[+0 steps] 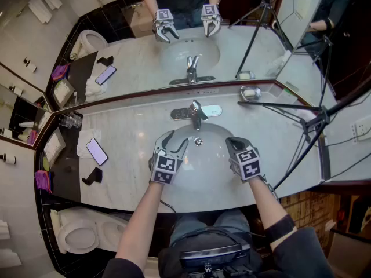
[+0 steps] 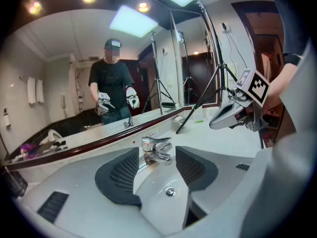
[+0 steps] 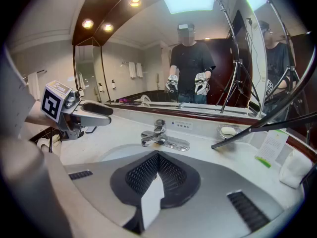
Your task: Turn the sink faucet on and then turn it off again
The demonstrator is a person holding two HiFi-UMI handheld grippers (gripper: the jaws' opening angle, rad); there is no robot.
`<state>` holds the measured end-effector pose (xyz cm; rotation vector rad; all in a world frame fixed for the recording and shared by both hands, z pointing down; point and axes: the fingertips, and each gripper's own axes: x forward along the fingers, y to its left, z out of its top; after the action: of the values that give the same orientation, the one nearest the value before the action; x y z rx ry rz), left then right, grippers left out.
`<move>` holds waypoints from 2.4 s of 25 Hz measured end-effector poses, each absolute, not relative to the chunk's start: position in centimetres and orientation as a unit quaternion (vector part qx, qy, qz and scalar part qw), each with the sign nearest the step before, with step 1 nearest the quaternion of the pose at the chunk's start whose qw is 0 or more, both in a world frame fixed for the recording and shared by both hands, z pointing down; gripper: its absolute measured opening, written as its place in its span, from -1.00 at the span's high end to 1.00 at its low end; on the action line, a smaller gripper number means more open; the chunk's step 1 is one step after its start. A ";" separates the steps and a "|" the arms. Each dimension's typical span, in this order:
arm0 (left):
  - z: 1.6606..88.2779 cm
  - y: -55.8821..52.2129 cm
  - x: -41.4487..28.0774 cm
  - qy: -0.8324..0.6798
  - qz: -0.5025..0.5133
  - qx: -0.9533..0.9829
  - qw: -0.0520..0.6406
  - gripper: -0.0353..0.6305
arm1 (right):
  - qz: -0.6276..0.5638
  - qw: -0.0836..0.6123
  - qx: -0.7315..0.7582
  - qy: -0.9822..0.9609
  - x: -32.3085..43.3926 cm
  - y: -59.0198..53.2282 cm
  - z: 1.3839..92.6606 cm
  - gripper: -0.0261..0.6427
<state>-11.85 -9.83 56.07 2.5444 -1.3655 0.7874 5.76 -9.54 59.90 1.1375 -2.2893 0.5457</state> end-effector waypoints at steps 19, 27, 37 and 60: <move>63.2 -20.2 -3.0 -0.331 0.425 0.827 -0.159 -0.06 | 0.234 0.265 0.408 -0.842 4.8 -12.8 65.0 0.86; 64.0 -22.3 -1.4 -0.314 0.430 0.831 -0.158 -0.06 | 0.249 0.265 0.415 -0.834 6.5 -12.7 66.5 0.86; 62.8 -23.2 -1.2 -0.328 0.405 0.839 -0.157 0.00 | 0.256 0.266 0.415 -0.831 6.9 -12.8 66.9 0.86; 61.5 -25.8 -2.7 -0.351 0.358 0.862 -0.077 0.30 | 0.248 0.263 0.414 -0.836 6.4 -13.8 65.8 0.86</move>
<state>-2.69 -25.77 61.48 2.8495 -1.1593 1.1829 6.36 -13.83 65.77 1.1188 -2.2600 0.6720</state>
